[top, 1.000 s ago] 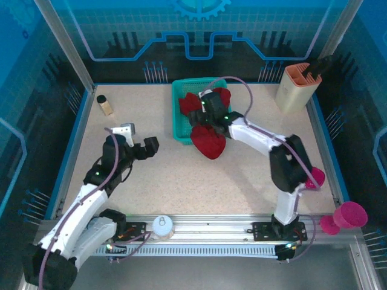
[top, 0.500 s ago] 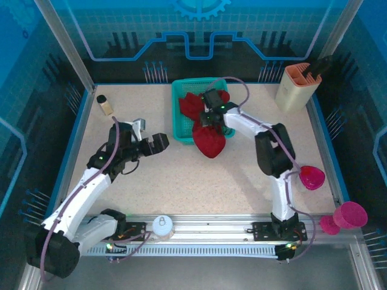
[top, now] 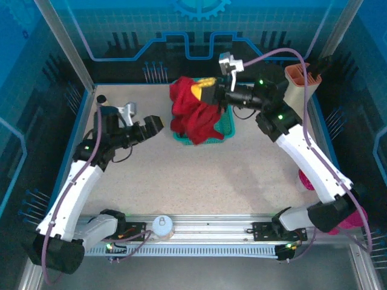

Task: Fold the inside-out t-shirt

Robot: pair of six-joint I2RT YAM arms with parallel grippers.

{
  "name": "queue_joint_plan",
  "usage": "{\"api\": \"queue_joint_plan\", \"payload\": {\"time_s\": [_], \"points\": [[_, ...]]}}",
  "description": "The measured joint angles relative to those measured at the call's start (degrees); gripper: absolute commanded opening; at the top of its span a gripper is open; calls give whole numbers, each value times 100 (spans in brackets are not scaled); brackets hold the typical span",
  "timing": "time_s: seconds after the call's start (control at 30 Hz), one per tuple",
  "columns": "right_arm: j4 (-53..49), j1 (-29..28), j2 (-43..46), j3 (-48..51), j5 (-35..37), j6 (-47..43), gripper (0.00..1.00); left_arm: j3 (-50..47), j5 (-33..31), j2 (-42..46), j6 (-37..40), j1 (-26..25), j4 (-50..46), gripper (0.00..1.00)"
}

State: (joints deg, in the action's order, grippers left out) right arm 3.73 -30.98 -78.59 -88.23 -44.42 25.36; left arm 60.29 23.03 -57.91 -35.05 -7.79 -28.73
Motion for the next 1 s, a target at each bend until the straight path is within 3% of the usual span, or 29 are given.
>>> {"api": "queue_joint_plan", "payload": {"time_s": [0.03,0.07,0.1,0.13,0.17,0.3,0.4,0.53,0.7,0.77,0.83,0.9,0.97,1.0], "points": [[186,-48,70,184,-243,107,0,0,7,42,-26,114,-28,99],[321,-61,138,444,-439,199,18,-2,11,85,-63,216,-81,99],[302,-52,173,710,-444,247,59,-24,22,107,-81,256,-90,99],[197,-39,166,911,-352,249,78,-66,26,127,-96,262,-76,99],[-190,-35,59,1051,48,144,83,-170,68,138,-116,267,-13,99],[-1985,68,-920,1130,1945,-293,89,-789,295,-70,-271,138,365,99],[-2850,426,-1150,1554,3080,-330,93,-837,13,-614,-111,-597,330,99],[-3388,789,-1067,1655,4406,-389,95,-728,-387,-1381,-44,-1563,313,99],[-3488,931,-1346,1158,5539,-476,82,-439,-1209,-2559,-85,-1880,321,99],[-3499,990,-1683,874,5652,-505,73,-208,-1414,-3036,-85,-1952,315,85],[-3506,1016,-2039,708,5606,-595,63,-111,-1482,-3309,-44,-1978,361,59],[-3571,1001,-2354,675,5517,-691,46,-118,-1513,-3364,-46,-1987,354,30],[-3724,992,-2581,673,5574,-763,38,-125,-1528,-3294,9,-1987,352,3],[-3818,999,-2675,673,5698,-804,35,-155,-1554,-3182,63,-1987,348,0]]}}
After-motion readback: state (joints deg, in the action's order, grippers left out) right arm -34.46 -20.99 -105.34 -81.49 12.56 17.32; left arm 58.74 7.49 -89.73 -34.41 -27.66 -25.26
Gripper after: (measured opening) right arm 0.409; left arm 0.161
